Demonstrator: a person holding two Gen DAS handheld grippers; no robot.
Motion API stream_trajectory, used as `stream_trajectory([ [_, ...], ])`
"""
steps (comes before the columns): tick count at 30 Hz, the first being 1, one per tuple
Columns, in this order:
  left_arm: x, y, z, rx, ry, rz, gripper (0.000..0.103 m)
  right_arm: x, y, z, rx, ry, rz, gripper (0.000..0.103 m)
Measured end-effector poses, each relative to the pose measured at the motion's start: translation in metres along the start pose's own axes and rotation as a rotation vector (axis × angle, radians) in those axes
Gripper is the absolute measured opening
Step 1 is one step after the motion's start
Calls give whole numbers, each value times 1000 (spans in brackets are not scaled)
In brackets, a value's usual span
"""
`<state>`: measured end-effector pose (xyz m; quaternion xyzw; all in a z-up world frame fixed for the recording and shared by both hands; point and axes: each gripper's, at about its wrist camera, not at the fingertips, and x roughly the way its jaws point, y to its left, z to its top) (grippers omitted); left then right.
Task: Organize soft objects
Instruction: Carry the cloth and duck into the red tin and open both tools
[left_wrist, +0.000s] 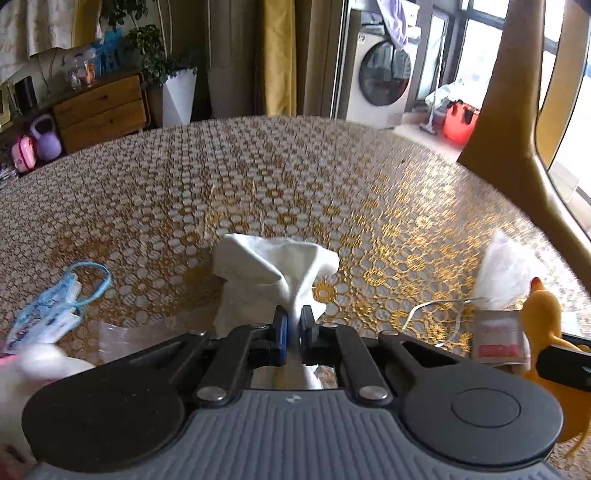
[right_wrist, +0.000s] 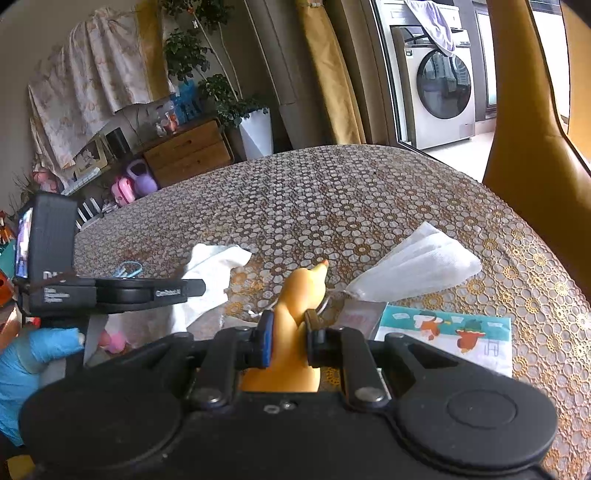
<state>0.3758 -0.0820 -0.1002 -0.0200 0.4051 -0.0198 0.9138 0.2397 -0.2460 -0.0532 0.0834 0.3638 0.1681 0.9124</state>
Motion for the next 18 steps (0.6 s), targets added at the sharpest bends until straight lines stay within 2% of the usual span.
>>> stream_trajectory([
  [4,-31,9,3,-27,-26,-38,7,-19,10,3,-19,-25,10,16],
  [11,-106,23,7,-7,-107,-112,7,-61,38,11,-64,-80,44,16],
  [18,-183,55,5,-1,-175,-137,7,-97,80,18,-113,-131,101,16],
])
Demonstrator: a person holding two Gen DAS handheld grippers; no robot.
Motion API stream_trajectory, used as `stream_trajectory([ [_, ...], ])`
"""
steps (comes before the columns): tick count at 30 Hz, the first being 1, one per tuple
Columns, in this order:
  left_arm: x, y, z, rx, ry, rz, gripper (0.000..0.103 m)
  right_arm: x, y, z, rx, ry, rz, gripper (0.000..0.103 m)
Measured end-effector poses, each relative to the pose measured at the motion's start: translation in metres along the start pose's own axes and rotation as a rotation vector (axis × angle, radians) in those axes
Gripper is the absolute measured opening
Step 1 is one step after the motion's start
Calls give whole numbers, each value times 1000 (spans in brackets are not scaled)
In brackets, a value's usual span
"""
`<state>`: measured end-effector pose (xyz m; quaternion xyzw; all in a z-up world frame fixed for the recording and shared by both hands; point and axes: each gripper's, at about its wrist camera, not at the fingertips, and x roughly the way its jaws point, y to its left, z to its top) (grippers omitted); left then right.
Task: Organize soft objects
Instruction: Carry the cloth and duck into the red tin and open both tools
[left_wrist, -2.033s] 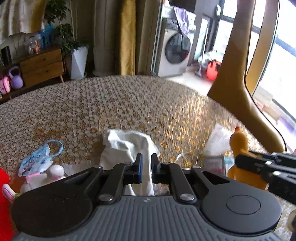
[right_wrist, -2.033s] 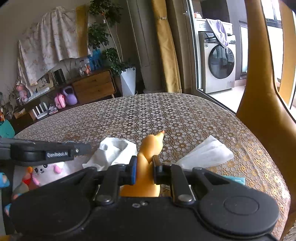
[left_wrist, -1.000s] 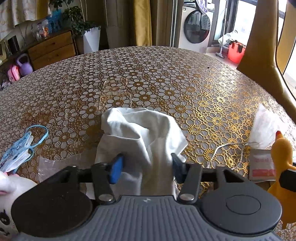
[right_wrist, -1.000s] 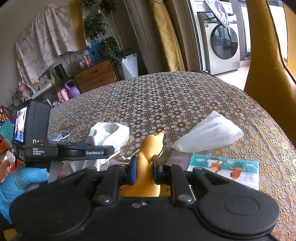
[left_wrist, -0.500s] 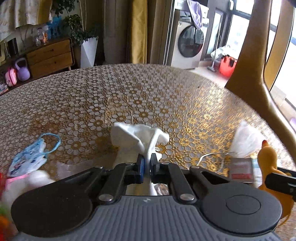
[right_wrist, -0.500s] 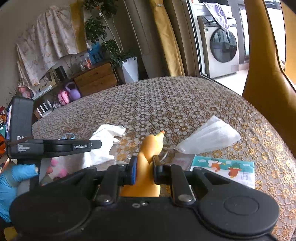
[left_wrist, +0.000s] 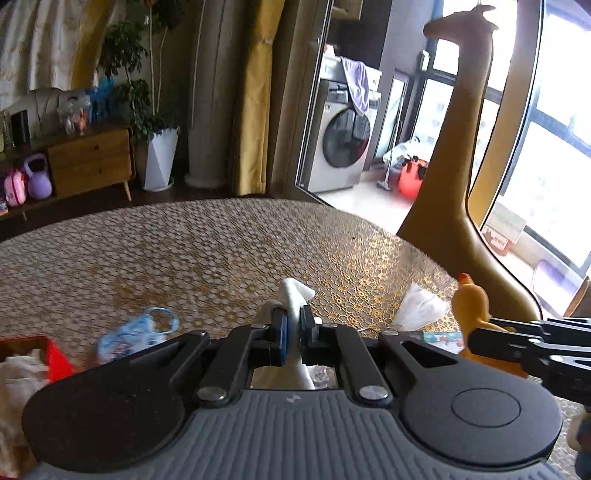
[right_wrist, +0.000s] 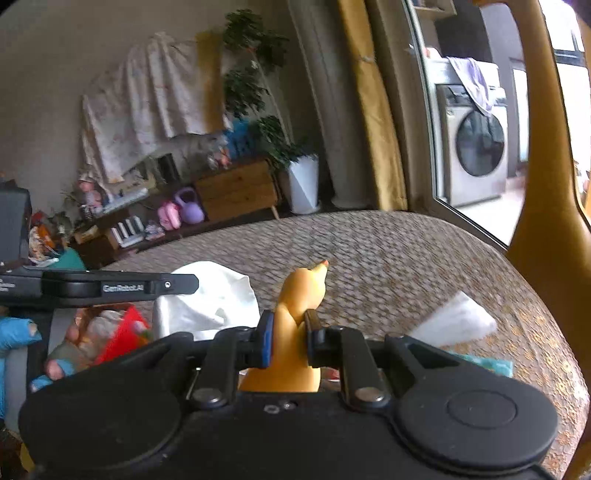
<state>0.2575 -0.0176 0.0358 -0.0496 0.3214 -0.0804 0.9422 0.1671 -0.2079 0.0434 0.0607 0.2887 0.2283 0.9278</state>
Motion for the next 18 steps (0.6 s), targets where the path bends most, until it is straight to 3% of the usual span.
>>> stream_trajectory([
  [8,-75,47,1,-12,-50,51,7,1,64,12,-56,-5,108,16],
  [18,-139,123,-8,-36,-91,189,7,39,168,24,-165,28,251,16],
])
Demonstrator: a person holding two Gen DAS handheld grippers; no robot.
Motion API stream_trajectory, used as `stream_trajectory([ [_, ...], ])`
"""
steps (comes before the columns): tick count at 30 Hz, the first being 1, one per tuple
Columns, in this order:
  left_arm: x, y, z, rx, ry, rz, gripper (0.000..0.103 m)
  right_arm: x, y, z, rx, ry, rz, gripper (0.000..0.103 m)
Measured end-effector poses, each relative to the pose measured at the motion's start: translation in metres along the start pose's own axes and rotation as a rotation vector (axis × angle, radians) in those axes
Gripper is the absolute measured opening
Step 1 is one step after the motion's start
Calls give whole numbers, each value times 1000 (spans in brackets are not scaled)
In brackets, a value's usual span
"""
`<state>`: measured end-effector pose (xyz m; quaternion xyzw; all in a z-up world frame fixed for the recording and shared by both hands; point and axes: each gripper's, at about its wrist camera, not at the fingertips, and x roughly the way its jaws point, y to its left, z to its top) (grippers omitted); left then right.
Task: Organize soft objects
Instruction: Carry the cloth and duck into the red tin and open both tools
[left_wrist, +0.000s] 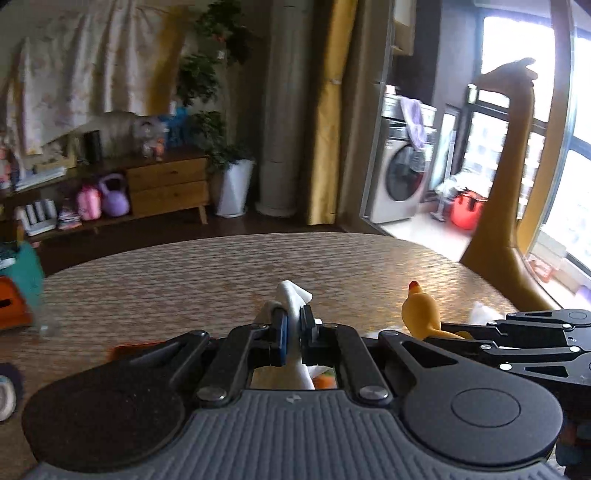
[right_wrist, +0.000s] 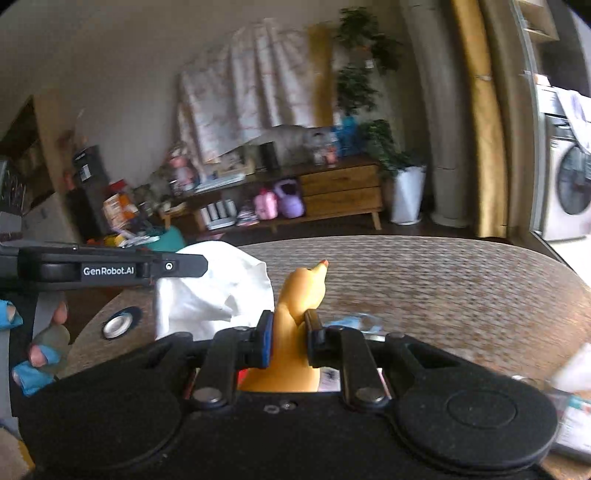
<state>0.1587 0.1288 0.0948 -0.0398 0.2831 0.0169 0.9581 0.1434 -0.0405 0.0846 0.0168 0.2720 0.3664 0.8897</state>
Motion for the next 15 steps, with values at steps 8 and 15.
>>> stream_trajectory([
  [8,6,66,-17,-53,43,111,7,63,58,10,-38,69,83,16],
  [15,33,110,-44,-83,121,186,7,120,90,1,-55,145,119,17],
])
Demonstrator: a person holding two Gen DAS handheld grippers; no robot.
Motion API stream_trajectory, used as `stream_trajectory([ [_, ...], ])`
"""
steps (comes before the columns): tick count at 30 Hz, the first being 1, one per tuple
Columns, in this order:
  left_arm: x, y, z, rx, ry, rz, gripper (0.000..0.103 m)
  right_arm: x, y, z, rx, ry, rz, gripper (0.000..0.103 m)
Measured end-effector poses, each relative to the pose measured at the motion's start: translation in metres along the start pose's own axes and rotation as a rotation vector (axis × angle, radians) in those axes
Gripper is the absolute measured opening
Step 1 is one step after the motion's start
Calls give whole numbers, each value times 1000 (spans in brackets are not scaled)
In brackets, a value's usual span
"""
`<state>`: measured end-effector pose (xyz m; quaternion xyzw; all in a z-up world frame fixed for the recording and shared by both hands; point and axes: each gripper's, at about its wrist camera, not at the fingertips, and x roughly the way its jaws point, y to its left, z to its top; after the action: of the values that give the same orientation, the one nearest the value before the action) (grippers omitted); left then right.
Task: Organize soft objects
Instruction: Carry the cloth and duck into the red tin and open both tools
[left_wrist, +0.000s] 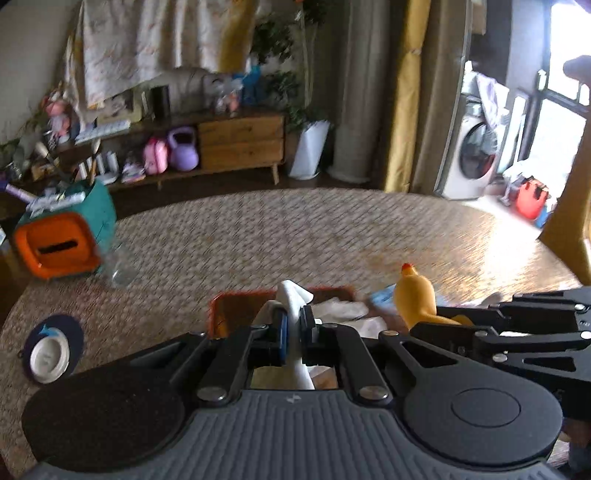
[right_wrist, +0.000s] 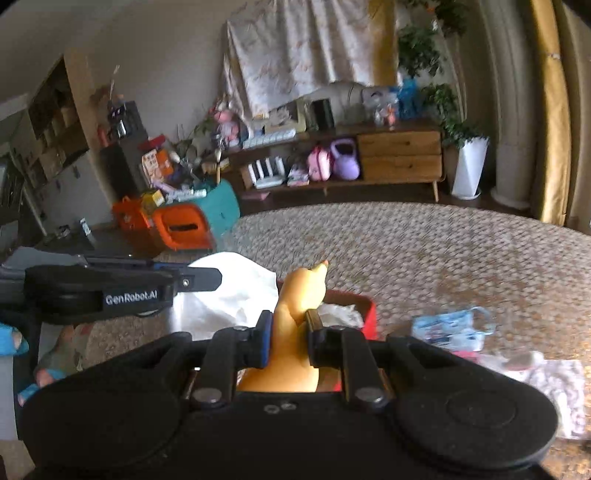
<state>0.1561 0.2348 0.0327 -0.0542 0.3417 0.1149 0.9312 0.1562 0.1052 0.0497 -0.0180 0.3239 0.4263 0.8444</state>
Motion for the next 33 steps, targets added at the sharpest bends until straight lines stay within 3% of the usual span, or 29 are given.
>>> stream_trajectory([
  [7,40,17,-16,-24,69,28,7,46,11,-12,-30,81,-24,17],
  [16,83,9,-27,-23,119,17,7,88,-2,-30,-19,159,-63,18],
  [24,111,8,-34,-36,174,22,7,106,-4,-43,-53,210,-80,18],
  [33,120,16,-41,-92,207,4,9,105,-2,-46,-44,207,-67,26],
])
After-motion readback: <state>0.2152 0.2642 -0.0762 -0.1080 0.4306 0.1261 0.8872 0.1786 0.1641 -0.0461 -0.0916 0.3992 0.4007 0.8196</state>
